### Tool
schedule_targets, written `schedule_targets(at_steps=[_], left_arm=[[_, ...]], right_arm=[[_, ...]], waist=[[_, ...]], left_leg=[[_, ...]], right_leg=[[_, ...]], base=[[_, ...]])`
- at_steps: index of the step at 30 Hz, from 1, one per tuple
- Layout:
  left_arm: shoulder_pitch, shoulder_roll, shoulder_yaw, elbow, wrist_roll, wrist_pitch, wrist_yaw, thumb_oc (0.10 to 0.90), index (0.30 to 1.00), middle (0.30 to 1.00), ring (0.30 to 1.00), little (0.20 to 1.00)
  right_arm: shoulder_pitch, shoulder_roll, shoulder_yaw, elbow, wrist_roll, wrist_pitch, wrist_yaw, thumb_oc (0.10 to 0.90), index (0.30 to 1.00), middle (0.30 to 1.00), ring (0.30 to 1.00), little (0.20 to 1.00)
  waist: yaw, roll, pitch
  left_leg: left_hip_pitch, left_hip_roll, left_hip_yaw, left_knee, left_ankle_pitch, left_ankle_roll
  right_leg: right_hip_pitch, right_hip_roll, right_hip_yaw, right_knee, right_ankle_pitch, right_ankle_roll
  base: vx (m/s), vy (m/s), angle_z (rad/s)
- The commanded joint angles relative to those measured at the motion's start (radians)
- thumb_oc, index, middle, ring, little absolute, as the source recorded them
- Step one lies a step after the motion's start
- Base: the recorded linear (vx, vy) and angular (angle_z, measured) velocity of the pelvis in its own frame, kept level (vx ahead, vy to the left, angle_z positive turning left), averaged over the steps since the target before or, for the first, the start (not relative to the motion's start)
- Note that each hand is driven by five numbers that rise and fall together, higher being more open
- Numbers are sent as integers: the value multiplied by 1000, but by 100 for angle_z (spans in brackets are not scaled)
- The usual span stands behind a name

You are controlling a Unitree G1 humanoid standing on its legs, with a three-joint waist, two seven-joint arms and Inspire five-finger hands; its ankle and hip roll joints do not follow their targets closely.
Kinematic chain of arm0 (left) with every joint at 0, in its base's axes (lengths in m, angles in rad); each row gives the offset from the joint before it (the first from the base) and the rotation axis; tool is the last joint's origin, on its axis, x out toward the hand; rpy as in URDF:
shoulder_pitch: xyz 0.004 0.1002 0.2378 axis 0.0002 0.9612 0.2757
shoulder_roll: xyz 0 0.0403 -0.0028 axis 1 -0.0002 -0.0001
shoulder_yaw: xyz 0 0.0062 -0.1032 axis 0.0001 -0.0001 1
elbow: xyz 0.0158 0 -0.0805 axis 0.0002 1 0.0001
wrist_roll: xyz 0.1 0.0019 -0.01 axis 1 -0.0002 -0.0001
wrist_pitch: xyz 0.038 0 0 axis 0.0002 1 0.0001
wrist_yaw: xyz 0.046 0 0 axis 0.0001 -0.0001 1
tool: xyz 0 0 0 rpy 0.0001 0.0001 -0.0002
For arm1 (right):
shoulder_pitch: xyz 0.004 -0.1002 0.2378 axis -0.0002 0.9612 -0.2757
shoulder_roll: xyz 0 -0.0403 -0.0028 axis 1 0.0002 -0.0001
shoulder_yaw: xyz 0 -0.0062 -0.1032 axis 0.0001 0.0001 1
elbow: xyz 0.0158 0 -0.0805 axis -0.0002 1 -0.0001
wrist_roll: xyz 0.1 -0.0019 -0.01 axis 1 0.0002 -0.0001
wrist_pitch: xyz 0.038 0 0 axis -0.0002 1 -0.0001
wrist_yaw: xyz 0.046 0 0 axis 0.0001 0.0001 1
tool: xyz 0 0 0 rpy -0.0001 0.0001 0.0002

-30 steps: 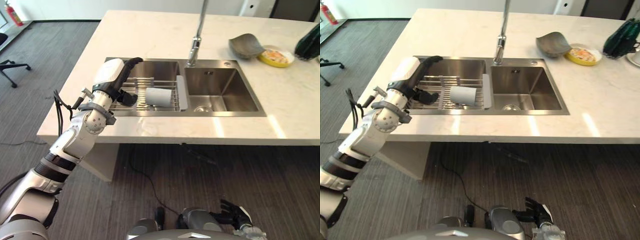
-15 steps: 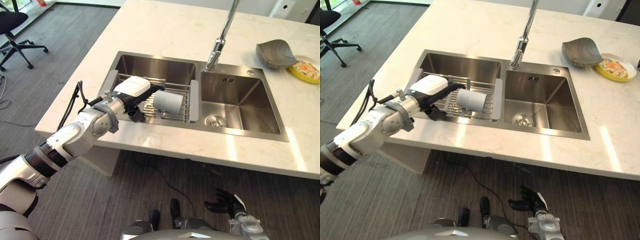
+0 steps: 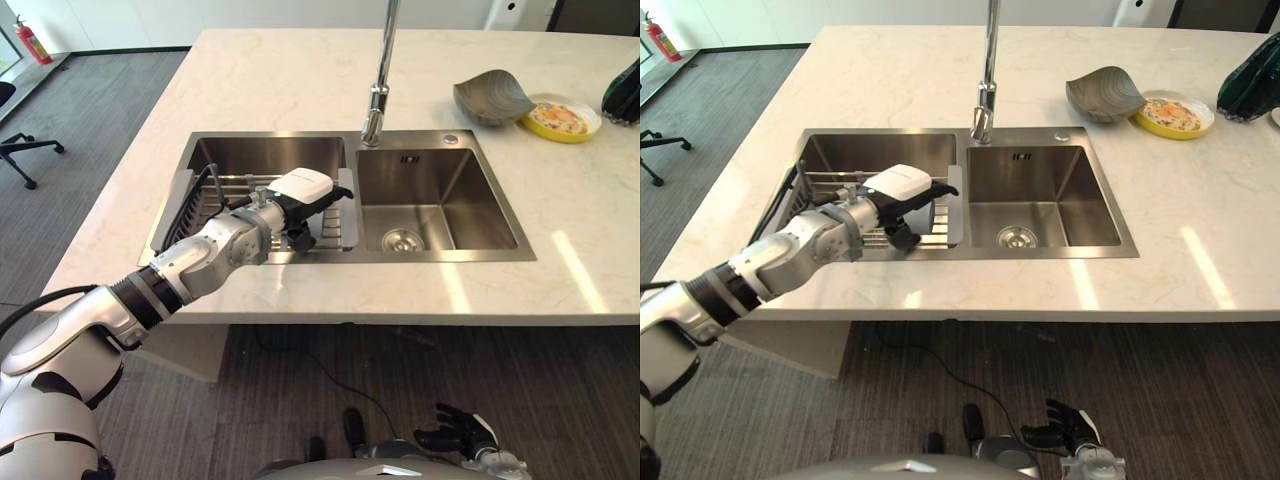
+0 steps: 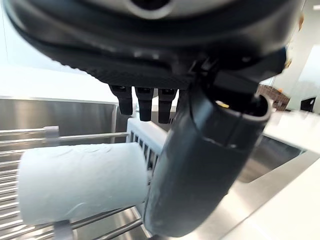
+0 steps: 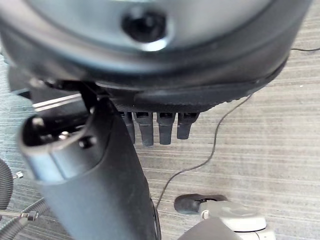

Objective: Place the dishes in the dishwasher.

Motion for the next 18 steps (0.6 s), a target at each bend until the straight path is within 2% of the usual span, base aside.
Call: schedule_targets(at_steps=[1, 4, 6, 11, 15, 18], left_arm=[[-172, -1, 59, 79, 60, -2, 77, 800, 900, 900, 900, 900], [-179, -3, 57, 89, 56, -3, 77, 800, 900, 900, 900, 900], [-202, 3, 50, 177, 39, 1, 85, 800, 900, 900, 900, 900], [-190, 31, 54, 240, 4, 0, 80, 800, 900, 900, 900, 900], [-99, 27, 85, 253, -72, 0, 0, 800, 900, 900, 900, 900], [-83, 13, 68, 263, -78, -9, -40, 800, 900, 900, 900, 900]], right_arm=[[-7, -67, -8, -41, -8, -45, 0, 800, 900, 900, 900, 900], [-9, -66, -8, -43, -9, -45, 1, 800, 900, 900, 900, 900], [-4, -64, -1, -51, -11, -46, 3, 800, 900, 900, 900, 900], [4, -62, -6, -51, -6, -48, 6, 800, 900, 900, 900, 900], [13, -62, -5, -26, -4, -45, 19, 800, 900, 900, 900, 900], [14, -67, 1, -16, 0, -46, 23, 800, 900, 900, 900, 900]], waist=[[9, 19, -51], [10, 19, -53], [5, 23, -62], [0, 34, -74], [-1, 45, -87], [-5, 51, -95]], left_leg=[[-76, 35, 46, -2, 56, -40], [-76, 35, 46, -2, 56, -41], [-75, 37, 48, -2, 53, -43], [-73, 41, 50, -2, 51, -47], [-71, 43, 52, -2, 50, -48], [-71, 45, 54, -2, 49, -47]], right_leg=[[20, -32, -34, 16, -54, 16], [21, -32, -33, 15, -54, 16], [21, -32, -33, 13, -55, 16], [22, -33, -32, 11, -56, 17], [23, -32, -32, 11, -57, 18], [23, -33, -32, 11, -58, 20]], base=[[47, -53, -12], [9, -11, -3], [15, -17, 0], [0, 0, 0], [0, 0, 0], [0, 0, 0]])
